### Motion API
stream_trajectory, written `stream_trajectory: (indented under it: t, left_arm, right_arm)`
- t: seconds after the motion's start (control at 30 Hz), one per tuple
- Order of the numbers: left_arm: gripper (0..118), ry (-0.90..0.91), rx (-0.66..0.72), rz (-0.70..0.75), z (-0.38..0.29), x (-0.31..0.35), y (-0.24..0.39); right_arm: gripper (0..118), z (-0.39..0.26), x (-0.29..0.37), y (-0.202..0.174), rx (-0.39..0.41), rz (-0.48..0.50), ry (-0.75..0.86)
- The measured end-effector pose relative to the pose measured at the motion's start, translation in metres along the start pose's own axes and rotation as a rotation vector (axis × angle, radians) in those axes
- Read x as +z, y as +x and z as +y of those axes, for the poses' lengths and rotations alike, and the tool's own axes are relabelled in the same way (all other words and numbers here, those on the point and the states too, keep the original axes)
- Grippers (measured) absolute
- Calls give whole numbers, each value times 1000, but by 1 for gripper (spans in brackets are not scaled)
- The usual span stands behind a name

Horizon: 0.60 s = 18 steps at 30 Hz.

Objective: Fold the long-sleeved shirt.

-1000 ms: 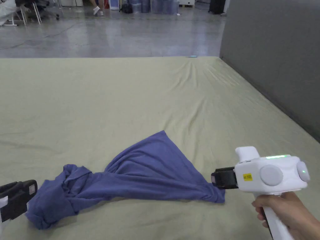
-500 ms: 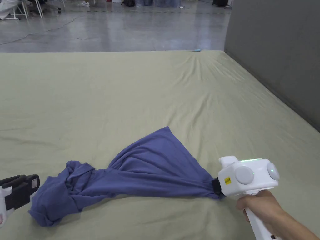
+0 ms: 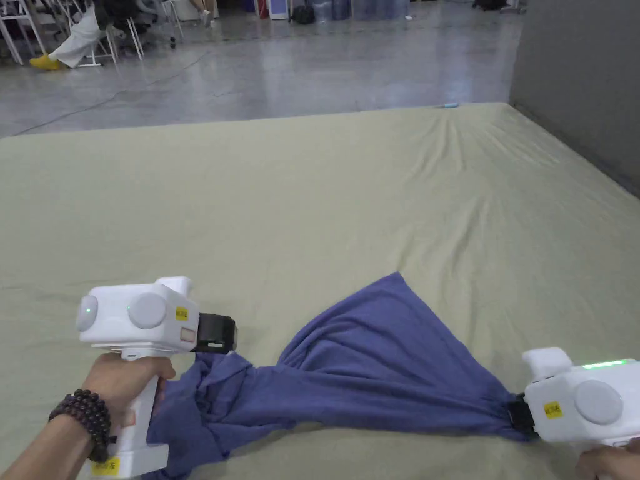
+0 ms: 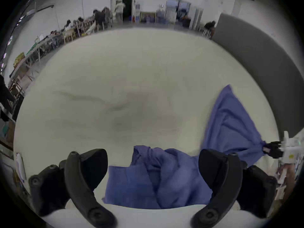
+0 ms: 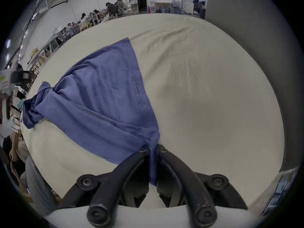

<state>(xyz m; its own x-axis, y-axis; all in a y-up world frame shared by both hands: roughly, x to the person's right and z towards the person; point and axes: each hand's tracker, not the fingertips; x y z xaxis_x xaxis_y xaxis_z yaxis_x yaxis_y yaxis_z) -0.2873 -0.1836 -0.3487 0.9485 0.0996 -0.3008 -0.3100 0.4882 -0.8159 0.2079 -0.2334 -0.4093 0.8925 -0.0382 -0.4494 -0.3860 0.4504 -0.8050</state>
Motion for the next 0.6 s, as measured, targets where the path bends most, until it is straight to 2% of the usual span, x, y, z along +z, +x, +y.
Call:
stream_trajectory:
  t: [0.1,0.13,0.2,0.23,0.27,0.37,0.43,0.6]
  left_arm:
    - [107,-76,-20,19,-4,-33,5]
    - [95,-90,-29,29,-7,-40,7]
    - [58,-99,-43,10,-13,-51,9]
    - [33,-70,-27,-67,-17,-47,9]
    - [21,-42,-20,-66,-18,-42,11]
    - [20,6,-47,-44,-22,-21,16]
    - [20,41,-57,-105,-23,-4,8]
    - [20,228,-32,-183,-33,72,-12]
  right_arm:
    - [2,2,-4,4,18,-7,-5]
    - [2,1,-4,3,22,-10,-7]
    - [2,5,-12,8,30,-12,-12]
    - [2,5,-12,8,31,-13,-13]
    - [2,5,-12,8,32,-14,-15]
    - [2,5,-6,5,32,-15,-18]
    - [2,7,2,6,18,-6,-7]
    - [2,12,38,15,-45,74,145]
